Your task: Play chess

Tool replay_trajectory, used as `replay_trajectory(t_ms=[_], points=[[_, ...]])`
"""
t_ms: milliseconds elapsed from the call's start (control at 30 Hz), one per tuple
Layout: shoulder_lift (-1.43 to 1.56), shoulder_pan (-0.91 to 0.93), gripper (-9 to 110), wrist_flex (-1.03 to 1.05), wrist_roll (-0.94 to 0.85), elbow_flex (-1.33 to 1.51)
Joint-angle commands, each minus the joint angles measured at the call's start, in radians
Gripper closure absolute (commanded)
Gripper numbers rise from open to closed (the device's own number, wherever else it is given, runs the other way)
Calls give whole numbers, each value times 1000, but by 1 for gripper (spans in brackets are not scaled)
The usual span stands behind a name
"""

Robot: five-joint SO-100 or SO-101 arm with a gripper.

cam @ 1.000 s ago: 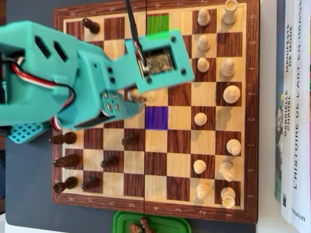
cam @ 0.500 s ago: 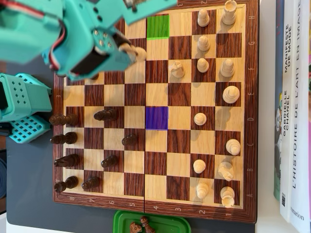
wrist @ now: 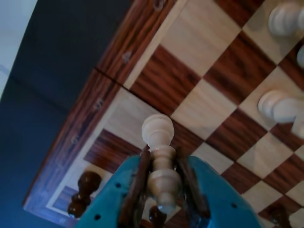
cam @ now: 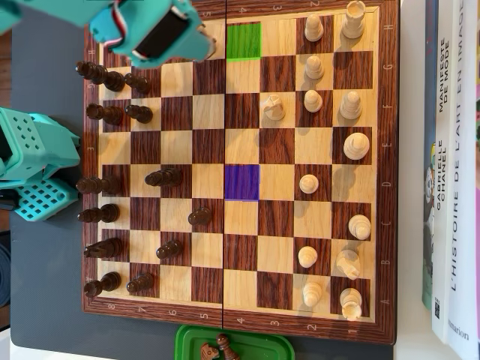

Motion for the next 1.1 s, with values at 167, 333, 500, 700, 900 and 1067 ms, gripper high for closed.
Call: replay_trajectory(t_ms=[167, 333, 500, 700, 900, 1067], points=[[-86, -28, 94, -11, 43, -152], [-135, -20, 94, -9, 37, -198], [-173, -12, 94, -9, 37, -230], [-196, 21, 94, 0, 32, -239], [-193, 38, 94, 0, 31, -232], [-192, 29, 94, 2, 31, -210]])
